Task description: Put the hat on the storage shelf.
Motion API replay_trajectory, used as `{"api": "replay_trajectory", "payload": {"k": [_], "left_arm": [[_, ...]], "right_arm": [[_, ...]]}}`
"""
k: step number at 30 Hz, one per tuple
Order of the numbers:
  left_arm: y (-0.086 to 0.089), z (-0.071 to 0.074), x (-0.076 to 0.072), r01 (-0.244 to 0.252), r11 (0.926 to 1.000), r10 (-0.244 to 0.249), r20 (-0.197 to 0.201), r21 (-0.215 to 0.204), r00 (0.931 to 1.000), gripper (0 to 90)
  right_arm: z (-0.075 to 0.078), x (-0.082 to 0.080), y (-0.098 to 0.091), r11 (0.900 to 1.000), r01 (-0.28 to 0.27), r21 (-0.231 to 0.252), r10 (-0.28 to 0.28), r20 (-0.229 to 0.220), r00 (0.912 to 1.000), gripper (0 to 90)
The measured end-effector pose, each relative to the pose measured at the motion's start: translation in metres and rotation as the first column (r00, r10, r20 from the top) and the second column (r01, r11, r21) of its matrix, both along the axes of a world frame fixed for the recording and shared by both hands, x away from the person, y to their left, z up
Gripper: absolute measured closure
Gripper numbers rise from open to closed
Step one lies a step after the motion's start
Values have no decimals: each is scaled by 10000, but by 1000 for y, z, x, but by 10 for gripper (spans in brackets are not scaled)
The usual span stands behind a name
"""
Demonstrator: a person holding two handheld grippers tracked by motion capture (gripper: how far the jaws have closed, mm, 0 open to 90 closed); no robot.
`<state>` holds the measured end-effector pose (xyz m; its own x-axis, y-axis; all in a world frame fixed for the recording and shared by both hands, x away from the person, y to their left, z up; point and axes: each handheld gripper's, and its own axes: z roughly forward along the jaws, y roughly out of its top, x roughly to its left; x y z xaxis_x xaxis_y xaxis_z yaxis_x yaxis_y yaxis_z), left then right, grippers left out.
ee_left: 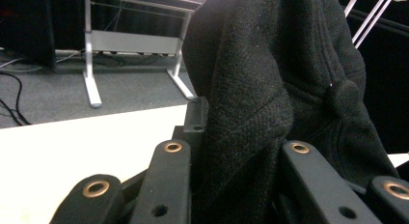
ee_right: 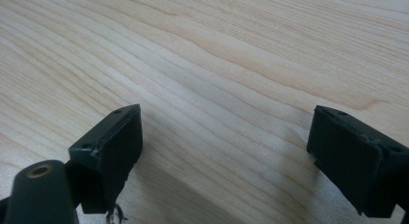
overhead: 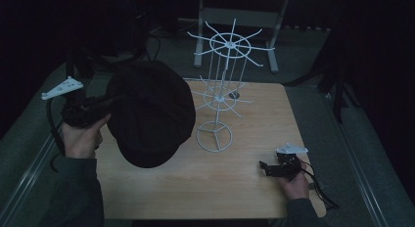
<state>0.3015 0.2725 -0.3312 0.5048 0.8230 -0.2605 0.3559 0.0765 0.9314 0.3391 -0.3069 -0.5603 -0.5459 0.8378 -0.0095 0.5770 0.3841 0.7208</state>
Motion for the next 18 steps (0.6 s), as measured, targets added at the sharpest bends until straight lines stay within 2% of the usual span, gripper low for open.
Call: {"api": "replay_trajectory", "payload": {"k": [18], "left_arm": [[0, 11, 5, 615, 9975, -599, 479, -344, 9971, 749]], "right_arm": [[0, 0, 0, 10000, 0, -1, 0, -1, 10000, 123]]}}
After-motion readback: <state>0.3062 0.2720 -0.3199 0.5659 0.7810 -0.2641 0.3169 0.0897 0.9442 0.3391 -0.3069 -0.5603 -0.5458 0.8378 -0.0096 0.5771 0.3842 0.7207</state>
